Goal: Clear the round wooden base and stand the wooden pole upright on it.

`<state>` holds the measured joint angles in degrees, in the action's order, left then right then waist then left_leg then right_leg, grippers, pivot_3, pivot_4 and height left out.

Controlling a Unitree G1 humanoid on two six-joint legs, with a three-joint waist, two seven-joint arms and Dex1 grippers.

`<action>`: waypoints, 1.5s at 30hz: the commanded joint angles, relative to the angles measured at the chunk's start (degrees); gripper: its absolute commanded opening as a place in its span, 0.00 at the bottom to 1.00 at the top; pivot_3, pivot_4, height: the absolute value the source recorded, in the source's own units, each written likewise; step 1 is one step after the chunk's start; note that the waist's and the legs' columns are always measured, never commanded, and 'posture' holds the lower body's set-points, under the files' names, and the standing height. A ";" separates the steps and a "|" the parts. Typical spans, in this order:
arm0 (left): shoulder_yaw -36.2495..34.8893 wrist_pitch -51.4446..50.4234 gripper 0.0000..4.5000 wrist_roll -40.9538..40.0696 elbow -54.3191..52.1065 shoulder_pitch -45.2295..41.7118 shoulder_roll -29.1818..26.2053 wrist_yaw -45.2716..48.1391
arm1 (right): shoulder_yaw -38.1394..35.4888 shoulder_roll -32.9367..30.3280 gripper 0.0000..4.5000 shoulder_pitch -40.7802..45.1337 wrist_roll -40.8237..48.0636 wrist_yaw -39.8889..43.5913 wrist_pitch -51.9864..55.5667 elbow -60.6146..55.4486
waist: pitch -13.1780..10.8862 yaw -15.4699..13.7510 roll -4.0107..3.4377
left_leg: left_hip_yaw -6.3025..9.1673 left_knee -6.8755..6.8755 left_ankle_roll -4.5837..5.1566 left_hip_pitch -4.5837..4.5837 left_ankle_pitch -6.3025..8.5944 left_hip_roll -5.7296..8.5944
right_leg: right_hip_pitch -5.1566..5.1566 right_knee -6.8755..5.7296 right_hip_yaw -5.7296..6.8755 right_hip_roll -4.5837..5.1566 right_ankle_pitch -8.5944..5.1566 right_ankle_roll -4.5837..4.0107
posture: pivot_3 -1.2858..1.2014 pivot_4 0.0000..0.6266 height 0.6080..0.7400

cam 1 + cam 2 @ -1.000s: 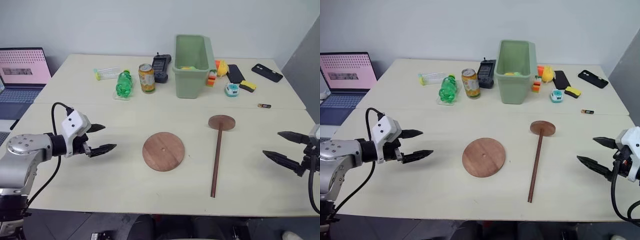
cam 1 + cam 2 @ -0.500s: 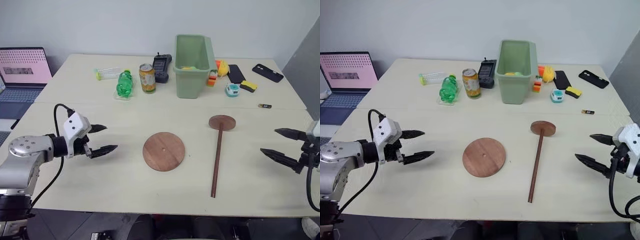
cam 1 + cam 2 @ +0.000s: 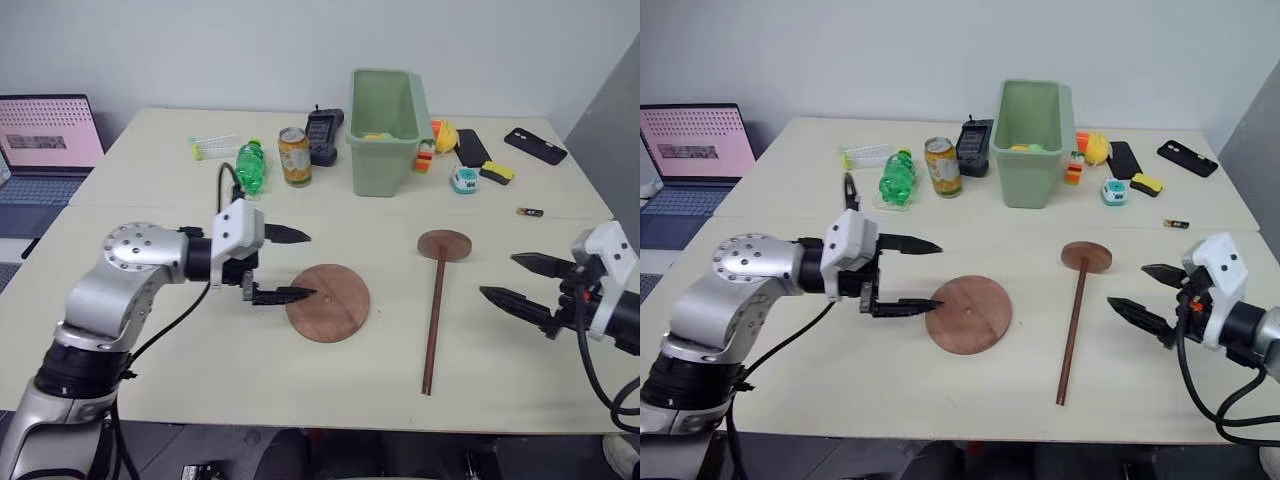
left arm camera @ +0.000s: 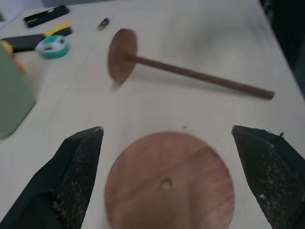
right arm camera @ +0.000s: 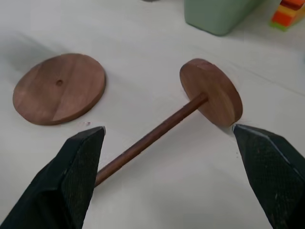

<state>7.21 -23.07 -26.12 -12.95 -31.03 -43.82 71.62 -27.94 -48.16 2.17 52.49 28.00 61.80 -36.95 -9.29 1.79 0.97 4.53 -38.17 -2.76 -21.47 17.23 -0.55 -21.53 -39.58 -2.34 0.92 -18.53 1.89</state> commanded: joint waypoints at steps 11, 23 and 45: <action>6.07 8.64 1.00 5.27 1.49 -4.01 7.11 1.76 | 6.65 12.21 1.00 25.23 8.55 -31.18 30.70 12.73 | -0.01 -0.04 -0.04 | -0.01 0.01 -0.01 -0.36 -0.01 0.00 | -0.38 0.01 -0.01 0.02 0.00 -0.01 | 0.52 0.24 1.00; 6.63 11.42 1.00 8.51 -3.33 3.11 6.82 -1.73 | 23.04 10.93 1.00 45.06 27.83 -53.32 30.70 46.61 | -0.01 0.51 -0.04 | -0.14 -0.03 0.01 -0.52 -0.01 -0.01 | -0.69 -0.27 -0.13 0.10 0.00 -0.01 | 0.52 0.24 1.00; 7.47 11.78 1.00 10.93 -5.63 6.30 8.48 -5.86 | 31.67 11.18 0.23 53.45 38.68 -63.54 30.70 63.19 | -0.01 0.43 -0.05 | -0.15 -0.04 0.02 -0.57 -0.01 -0.02 | -0.74 -0.26 -0.13 0.10 0.00 -0.01 | 0.52 0.24 1.00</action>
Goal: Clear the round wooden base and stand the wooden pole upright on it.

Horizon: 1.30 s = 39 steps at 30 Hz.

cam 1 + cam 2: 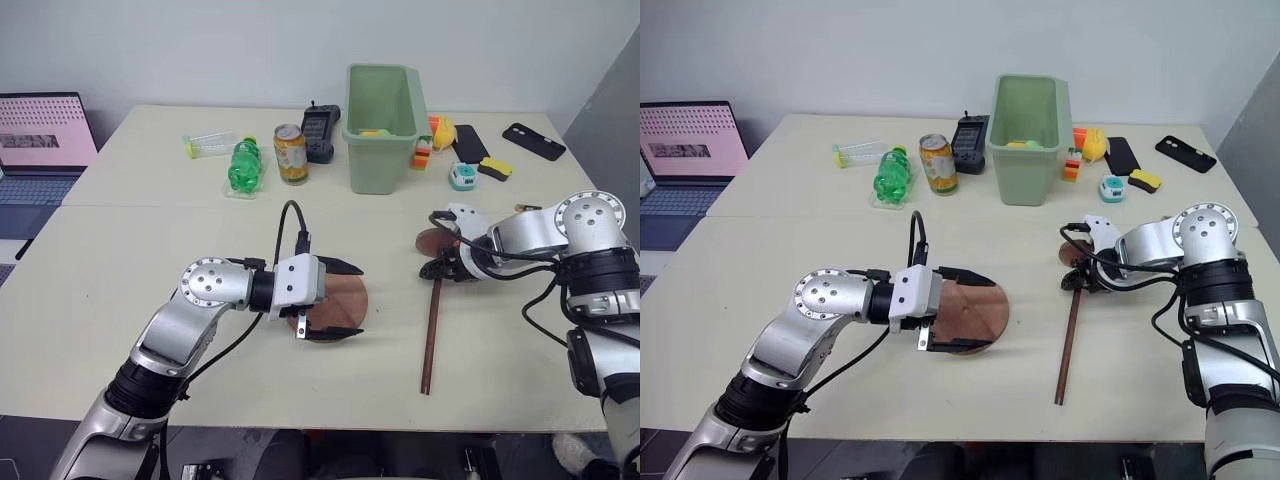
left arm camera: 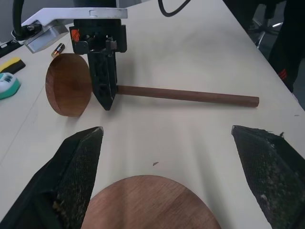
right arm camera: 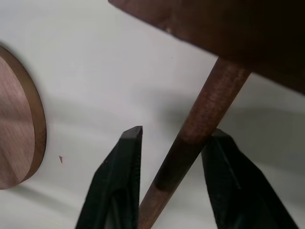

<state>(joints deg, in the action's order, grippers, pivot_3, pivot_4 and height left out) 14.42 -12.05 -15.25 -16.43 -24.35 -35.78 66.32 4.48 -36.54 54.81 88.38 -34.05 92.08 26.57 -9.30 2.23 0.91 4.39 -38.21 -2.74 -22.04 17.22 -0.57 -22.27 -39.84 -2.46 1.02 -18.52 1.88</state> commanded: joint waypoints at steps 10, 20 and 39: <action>-0.89 0.90 1.00 -0.66 -0.08 -2.22 -0.58 1.35 | -5.70 1.24 0.05 -0.48 7.87 -9.52 -1.98 -1.45 | 0.00 -0.33 0.00 | -0.02 0.00 0.00 -0.02 0.00 0.01 | 0.00 0.01 0.02 -0.01 0.00 0.00 | 0.52 0.24 1.00; -11.99 -1.74 1.00 -4.34 0.39 1.65 -9.44 2.11 | -12.58 6.68 0.05 -1.00 3.61 12.32 -18.63 -34.09 | -0.08 0.61 -0.13 | 0.17 0.12 0.00 -0.12 0.00 -0.16 | -0.30 -0.07 0.09 -0.01 0.00 0.00 | 0.52 0.24 1.00; -20.41 0.08 1.00 -2.56 -1.44 15.58 -21.28 3.78 | 10.43 19.14 0.05 -13.23 -49.66 59.83 -63.65 -46.81 | -0.13 0.84 -0.21 | 0.16 0.10 -0.02 -0.18 -0.01 -0.13 | -0.44 -0.11 0.13 0.06 0.00 0.00 | 0.52 0.24 1.00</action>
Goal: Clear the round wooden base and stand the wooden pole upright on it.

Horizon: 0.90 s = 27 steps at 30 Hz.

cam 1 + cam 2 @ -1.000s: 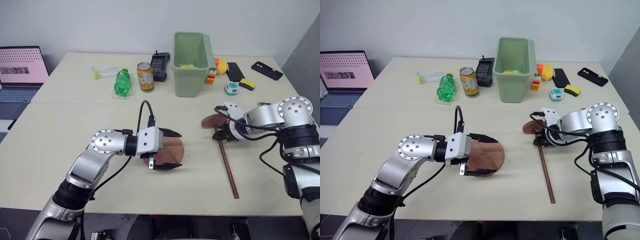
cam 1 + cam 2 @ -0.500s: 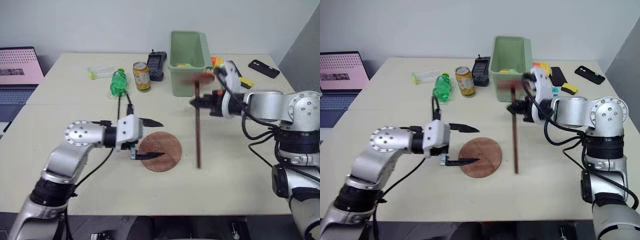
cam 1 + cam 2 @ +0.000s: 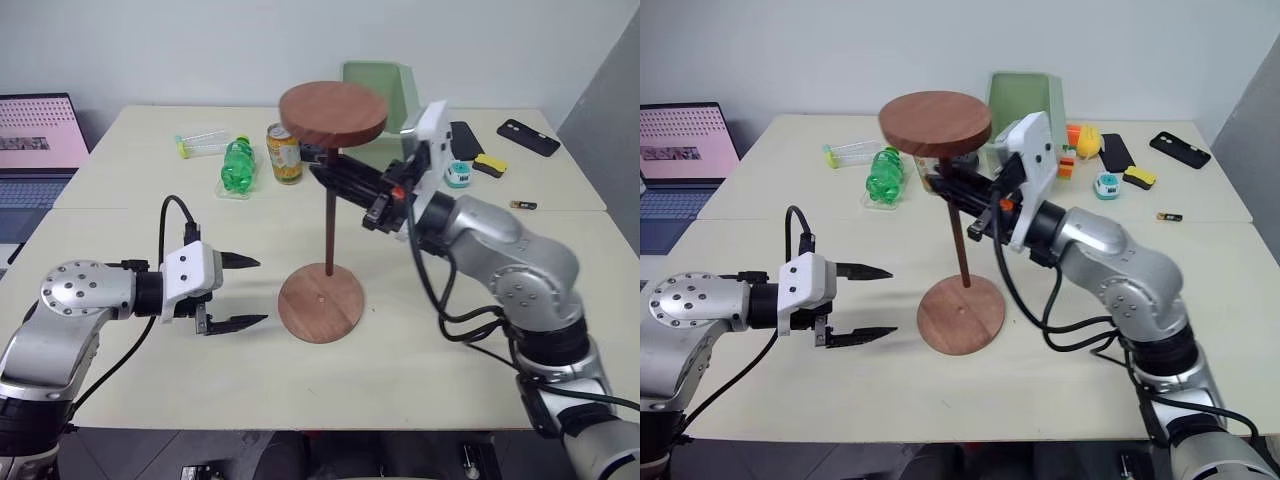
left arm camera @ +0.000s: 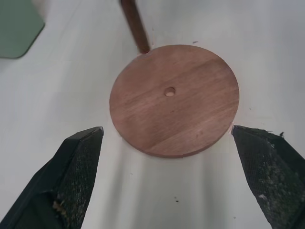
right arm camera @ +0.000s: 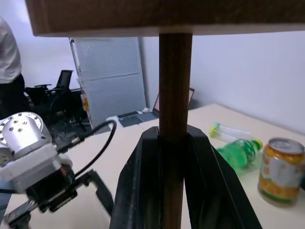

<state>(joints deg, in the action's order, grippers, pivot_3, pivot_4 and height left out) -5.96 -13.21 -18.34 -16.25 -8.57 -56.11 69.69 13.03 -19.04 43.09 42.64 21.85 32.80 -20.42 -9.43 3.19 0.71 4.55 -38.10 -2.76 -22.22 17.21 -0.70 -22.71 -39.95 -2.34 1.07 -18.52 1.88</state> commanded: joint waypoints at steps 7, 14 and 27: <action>1.15 0.95 1.00 0.86 -0.97 -2.16 -0.94 0.19 | 3.38 1.89 0.05 -5.24 -8.33 9.37 -5.29 -0.04 | 0.00 -0.09 -0.01 | -0.01 -0.01 0.00 0.00 0.00 0.02 | 0.00 -0.02 -0.01 0.02 0.00 0.00 | 0.52 0.24 1.00; 2.10 1.05 1.00 0.90 -0.25 -3.67 -0.72 0.57 | 2.98 2.69 0.05 -6.51 -10.79 11.68 -5.11 -0.34 | 0.00 0.04 -0.01 | -0.01 -0.01 0.00 0.03 0.00 0.02 | 0.01 -0.03 0.00 0.01 0.00 0.00 | 0.52 0.24 1.00; 2.86 1.85 1.00 1.11 0.89 -4.92 -0.62 1.09 | 3.44 3.17 0.05 -8.65 -13.41 14.32 -5.22 -0.36 | 0.00 0.04 -0.01 | -0.01 -0.01 0.00 0.07 0.00 0.02 | 0.02 -0.04 0.00 0.01 0.00 0.00 | 0.52 0.24 1.00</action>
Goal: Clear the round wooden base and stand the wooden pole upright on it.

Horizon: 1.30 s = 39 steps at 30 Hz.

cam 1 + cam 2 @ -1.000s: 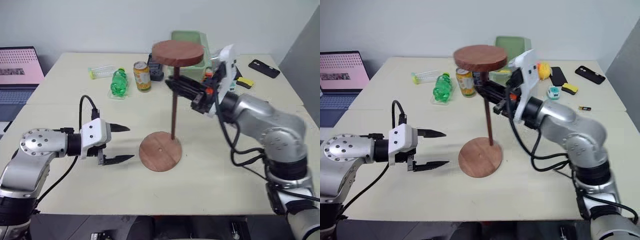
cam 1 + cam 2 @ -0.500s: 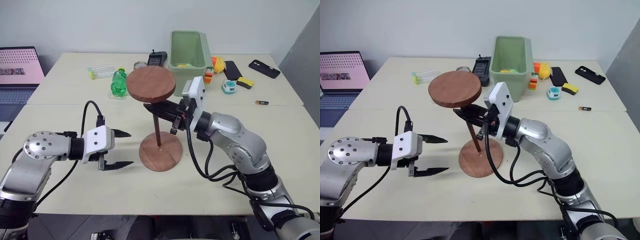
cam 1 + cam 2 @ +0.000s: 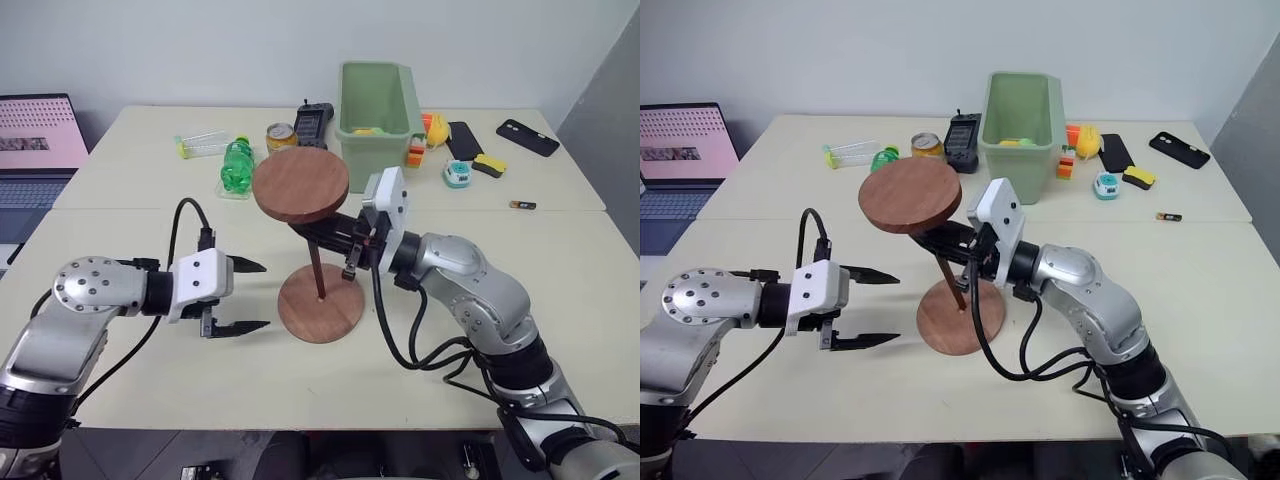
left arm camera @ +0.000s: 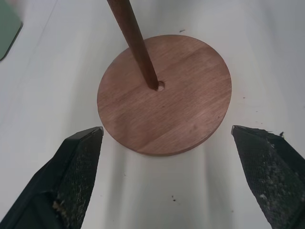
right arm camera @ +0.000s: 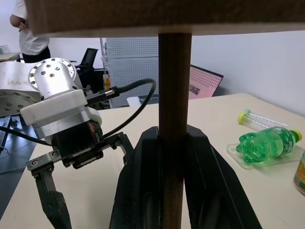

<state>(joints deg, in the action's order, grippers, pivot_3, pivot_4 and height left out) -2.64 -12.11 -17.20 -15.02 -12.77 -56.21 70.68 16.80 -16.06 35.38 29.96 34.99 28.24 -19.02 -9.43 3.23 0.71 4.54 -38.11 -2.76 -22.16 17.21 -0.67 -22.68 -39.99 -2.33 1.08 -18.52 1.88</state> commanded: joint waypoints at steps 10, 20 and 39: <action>-0.16 1.00 1.00 0.07 0.04 -1.09 -0.23 0.04 | 0.78 0.21 0.05 -2.69 -2.34 2.83 -0.79 -2.57 | 0.01 0.00 0.01 | 0.00 0.00 0.00 0.11 0.00 0.00 | 0.08 -0.02 -0.01 0.00 0.00 0.00 | 0.52 0.24 1.00; 0.08 1.66 1.00 0.25 0.64 -1.27 -0.10 0.22 | 2.05 -0.22 0.05 -4.07 -3.64 4.66 -1.09 -3.21 | 0.01 0.00 0.01 | 0.00 0.00 0.00 0.16 0.00 0.00 | 0.13 -0.02 0.00 0.00 0.00 0.00 | 0.52 0.24 1.00; 0.34 2.11 1.00 -0.13 0.87 -0.96 0.00 0.53 | 3.19 -0.61 0.05 -8.29 -10.15 3.28 -2.73 6.98 | 0.15 -0.08 0.06 | 0.02 0.01 0.01 0.65 0.01 0.02 | 0.63 0.01 0.01 -0.01 0.00 0.00 | 0.52 0.24 1.00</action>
<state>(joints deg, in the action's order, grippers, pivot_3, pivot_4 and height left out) -1.77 -10.72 -16.83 -13.65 -13.44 -56.08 70.92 17.91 -14.26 30.16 23.81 37.86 23.18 -17.65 -9.29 3.14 0.76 4.55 -38.09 -2.75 -21.43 17.22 -0.66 -21.98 -39.98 -2.33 1.07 -18.53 1.89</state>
